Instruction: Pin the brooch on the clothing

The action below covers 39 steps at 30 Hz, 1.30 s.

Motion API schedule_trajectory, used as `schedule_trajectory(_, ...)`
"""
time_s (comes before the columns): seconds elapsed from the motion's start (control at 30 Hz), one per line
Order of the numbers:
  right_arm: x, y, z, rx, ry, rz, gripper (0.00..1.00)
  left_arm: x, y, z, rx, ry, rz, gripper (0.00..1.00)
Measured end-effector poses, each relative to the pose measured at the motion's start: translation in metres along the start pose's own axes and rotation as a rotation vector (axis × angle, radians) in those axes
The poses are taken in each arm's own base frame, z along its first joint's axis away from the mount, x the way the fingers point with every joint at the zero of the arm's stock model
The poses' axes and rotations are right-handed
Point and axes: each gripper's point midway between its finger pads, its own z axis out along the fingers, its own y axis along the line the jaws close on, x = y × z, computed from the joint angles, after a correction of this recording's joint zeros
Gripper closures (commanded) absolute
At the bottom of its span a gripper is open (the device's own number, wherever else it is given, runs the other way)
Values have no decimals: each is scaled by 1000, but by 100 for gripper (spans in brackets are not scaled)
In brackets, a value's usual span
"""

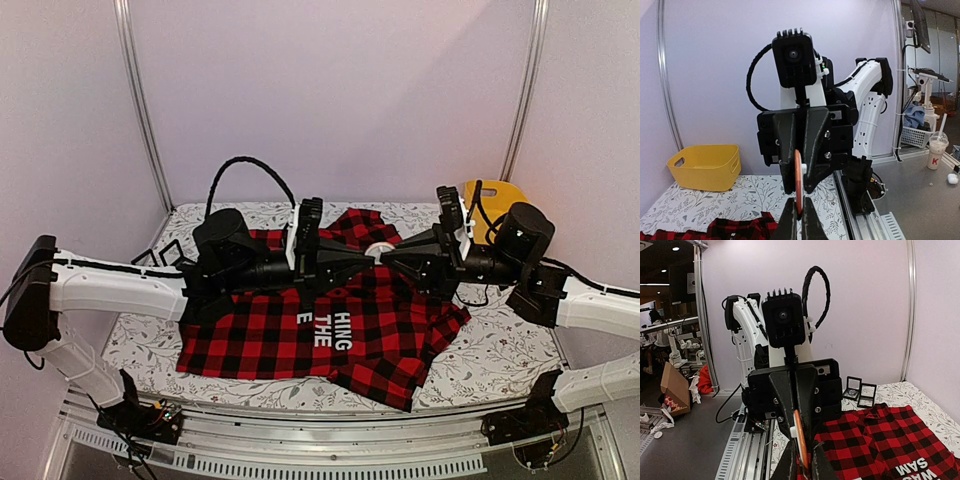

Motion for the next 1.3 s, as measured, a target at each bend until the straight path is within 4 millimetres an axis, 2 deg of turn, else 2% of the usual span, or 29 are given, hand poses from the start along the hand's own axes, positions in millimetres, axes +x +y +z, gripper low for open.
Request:
schedule_trajectory(0.2,3,-2,0,13,12,0,97,2,1,0,-5,10,4,100)
schedule_trajectory(0.3,3,-4,0,20,14,-5,96,2,2,0,-15,15,8,100)
schedule_trajectory(0.53,8,-8,1,41,32,-1,78,4,3,1,-36,24,24,100)
schedule_trajectory(0.7,18,-7,0,39,76,-9,55,1,1,2,-52,29,52,100)
schedule_trajectory(0.8,20,-3,-5,36,104,-38,49,-1,2,0,-69,32,76,100)
schedule_trajectory(0.97,2,2,-15,60,107,-104,50,7,7,-2,-98,84,105,100)
schedule_trajectory(1.1,-15,-2,-17,97,91,-150,61,19,9,-3,-107,138,116,100)
schedule_trajectory(1.2,-17,-6,-13,105,103,-156,64,24,10,-4,-112,161,118,100)
schedule_trajectory(1.3,-7,-10,-7,98,135,-145,65,27,10,-5,-112,175,115,100)
